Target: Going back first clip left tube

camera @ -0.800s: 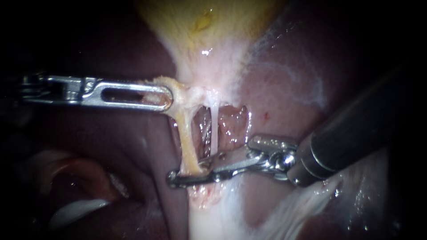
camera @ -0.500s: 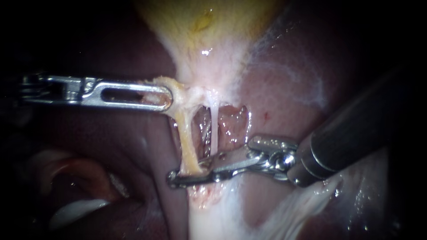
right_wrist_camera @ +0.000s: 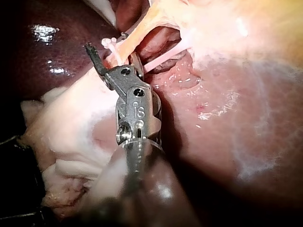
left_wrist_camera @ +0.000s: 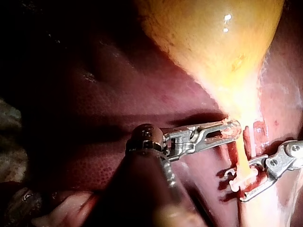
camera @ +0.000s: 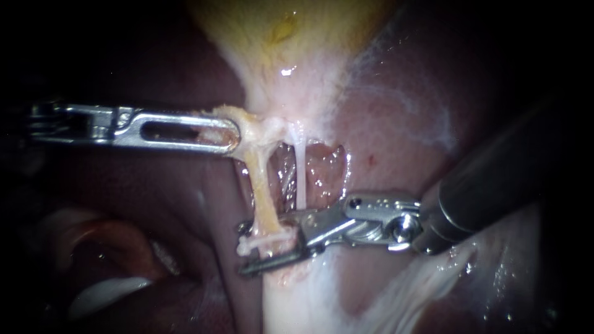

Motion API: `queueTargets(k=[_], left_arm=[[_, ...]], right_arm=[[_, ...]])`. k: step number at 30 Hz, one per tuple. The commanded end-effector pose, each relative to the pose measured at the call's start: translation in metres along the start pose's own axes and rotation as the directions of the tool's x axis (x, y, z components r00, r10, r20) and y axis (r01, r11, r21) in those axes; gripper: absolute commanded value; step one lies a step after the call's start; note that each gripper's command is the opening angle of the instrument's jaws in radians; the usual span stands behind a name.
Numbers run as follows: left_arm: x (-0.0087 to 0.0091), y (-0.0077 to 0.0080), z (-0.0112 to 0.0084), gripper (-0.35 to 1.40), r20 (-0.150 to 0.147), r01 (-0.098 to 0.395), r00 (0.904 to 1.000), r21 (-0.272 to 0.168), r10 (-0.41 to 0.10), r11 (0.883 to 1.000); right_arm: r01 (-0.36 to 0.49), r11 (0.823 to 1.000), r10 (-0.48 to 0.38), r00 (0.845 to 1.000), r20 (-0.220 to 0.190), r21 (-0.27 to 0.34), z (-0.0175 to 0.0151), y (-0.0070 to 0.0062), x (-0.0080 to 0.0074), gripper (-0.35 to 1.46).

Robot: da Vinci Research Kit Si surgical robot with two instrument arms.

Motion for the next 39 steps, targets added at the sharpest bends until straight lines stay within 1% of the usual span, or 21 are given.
queueTargets(k=[1,6,8,13,19,26,34,39], left_arm=[[0.0000,0.0000,0.0000,-0.35,0.000,0.000,1.0000,0.000,0.000,1.000],[0.0000,0.0000,0.0000,-0.35,0.000,0.000,1.0000,0.000,0.000,1.000],[0.0000,-0.0001,0.0000,-0.35,0.000,0.000,1.0000,0.000,0.000,1.000],[0.0000,-0.0001,0.0000,-0.35,0.000,0.000,1.0000,0.000,0.000,1.000],[0.0000,0.0000,-0.0001,-0.35,0.000,0.000,1.0000,0.000,0.000,1.000],[0.0000,0.0000,-0.0001,-0.35,0.000,0.000,1.0000,0.000,0.000,1.000],[0.0001,0.0000,-0.0001,-0.35,-0.001,0.000,1.0000,0.000,0.000,1.000],[0.0001,0.0000,-0.0001,-0.35,0.000,-0.001,1.0000,0.000,0.001,1.000]], right_arm=[[0.011,1.000,-0.011,1.000,0.000,-0.006,0.0000,0.0001,0.0000,0.49],[0.055,0.998,-0.055,0.999,0.003,-0.030,-0.0003,0.0006,-0.0002,0.50],[0.059,0.998,-0.059,0.998,0.003,-0.031,-0.0005,0.0007,-0.0002,0.50],[0.079,0.996,-0.079,0.997,0.002,-0.029,-0.0017,0.0005,0.0002,0.50],[0.114,0.992,-0.114,0.993,0.002,-0.051,-0.0051,0.0000,0.0009,0.50],[0.149,0.985,-0.150,0.989,0.003,-0.081,-0.0097,-0.0003,0.0024,0.50],[0.182,0.977,-0.183,0.983,-0.003,-0.111,-0.0150,-0.0012,0.0037,0.50],[0.193,0.973,-0.195,0.981,0.002,-0.126,-0.0174,-0.0016,0.0044,0.50]])
